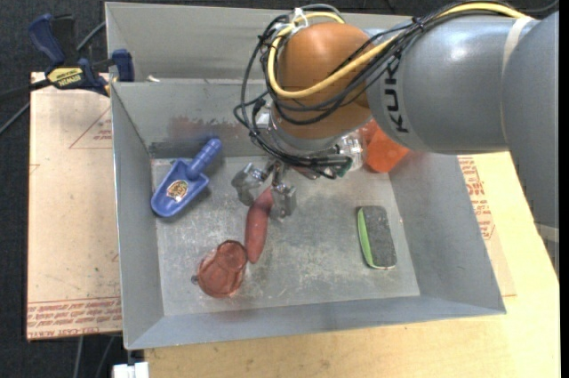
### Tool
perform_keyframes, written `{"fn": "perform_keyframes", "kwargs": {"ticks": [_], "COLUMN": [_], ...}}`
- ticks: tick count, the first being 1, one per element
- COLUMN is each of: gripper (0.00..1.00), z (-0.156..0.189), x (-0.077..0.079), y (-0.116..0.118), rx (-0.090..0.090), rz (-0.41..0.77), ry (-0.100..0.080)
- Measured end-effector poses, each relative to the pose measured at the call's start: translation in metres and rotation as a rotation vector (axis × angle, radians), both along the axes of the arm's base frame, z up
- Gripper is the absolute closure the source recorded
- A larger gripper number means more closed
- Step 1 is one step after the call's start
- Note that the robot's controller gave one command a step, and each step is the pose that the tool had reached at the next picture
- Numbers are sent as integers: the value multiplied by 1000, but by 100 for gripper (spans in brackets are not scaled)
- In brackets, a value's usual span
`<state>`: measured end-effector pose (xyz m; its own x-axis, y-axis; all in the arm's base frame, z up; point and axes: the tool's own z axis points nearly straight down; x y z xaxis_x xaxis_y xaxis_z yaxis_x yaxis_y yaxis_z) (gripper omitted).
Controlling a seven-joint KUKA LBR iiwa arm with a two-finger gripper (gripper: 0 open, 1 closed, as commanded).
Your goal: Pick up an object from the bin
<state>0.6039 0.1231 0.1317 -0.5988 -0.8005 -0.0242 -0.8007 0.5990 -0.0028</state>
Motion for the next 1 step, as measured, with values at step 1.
{"fn": "perform_keyframes", "kwargs": {"ticks": [1], "gripper": [100], "z": [185], "x": [16], "y": [-35], "rx": [5], "rz": [-444], "ry": [9]}}
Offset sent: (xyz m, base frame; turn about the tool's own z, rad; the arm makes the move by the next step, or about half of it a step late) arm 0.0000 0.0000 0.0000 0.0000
